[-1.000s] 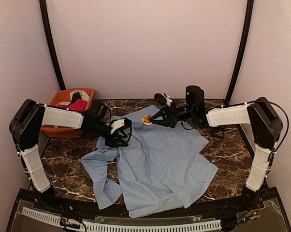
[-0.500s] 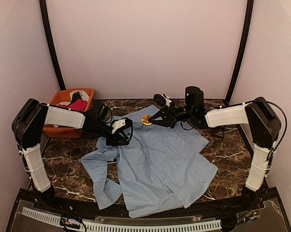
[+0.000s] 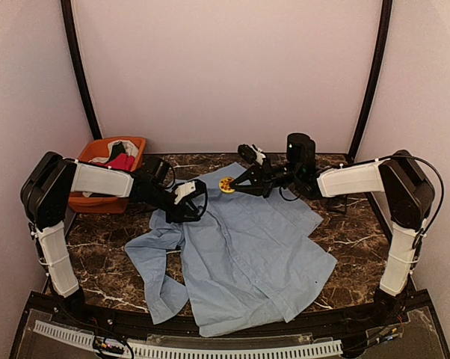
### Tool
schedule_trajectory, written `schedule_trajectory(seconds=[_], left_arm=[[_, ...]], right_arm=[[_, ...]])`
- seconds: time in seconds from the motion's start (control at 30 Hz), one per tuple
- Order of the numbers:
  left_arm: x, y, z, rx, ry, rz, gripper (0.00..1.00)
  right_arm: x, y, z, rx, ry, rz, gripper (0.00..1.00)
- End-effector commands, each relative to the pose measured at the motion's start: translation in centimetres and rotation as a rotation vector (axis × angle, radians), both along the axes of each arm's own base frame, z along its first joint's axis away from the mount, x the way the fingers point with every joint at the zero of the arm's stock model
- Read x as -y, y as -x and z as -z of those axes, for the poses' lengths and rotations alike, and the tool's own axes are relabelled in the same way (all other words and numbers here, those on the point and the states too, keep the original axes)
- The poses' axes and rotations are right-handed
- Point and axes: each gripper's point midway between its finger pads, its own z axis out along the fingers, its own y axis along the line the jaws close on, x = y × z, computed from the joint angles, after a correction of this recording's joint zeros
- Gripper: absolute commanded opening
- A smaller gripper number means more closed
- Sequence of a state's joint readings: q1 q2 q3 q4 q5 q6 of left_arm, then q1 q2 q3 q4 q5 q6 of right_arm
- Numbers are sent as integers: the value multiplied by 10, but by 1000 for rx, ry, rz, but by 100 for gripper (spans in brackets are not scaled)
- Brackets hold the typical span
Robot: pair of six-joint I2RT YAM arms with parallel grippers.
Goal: Pin the brooch onto the clothing
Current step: Pick up the clothing with brooches at the center of the board.
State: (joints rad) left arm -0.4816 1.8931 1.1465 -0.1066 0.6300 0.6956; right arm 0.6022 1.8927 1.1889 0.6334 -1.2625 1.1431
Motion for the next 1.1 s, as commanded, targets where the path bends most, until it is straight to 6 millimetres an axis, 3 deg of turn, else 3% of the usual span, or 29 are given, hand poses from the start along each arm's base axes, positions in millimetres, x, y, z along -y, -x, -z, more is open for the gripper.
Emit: schedule_trajectory(seconds=[0.0,0.1,0.13,0.2,0.37,0.67,0.93,1.07], left_arm=[[3,-2,0,-15,-9,-3,25],[3,-3,1,-26,-13,-6,15],[3,-3,1,-27,-13,-5,5],[4,-3,2,-34,-13,0,1],[4,-1,-4,-40,-5,-2,1],[13,-3,-71,-9,161,-70,1],[16,3,-103,-66,282,-130,1],[14,8,-109,-79,300,-140,1]], right_arm=[[0,4,-8,31,-25,-16,0],[1,3,-11,36,-29,-16,0],[2,3,-12,38,-30,-12,0],[3,3,-12,40,-30,-11,0],[4,4,-10,49,-29,-14,0],[10,15,-15,133,-100,-65,0],[12,19,-2,91,-129,-92,0],[10,17,4,68,-126,-94,0]])
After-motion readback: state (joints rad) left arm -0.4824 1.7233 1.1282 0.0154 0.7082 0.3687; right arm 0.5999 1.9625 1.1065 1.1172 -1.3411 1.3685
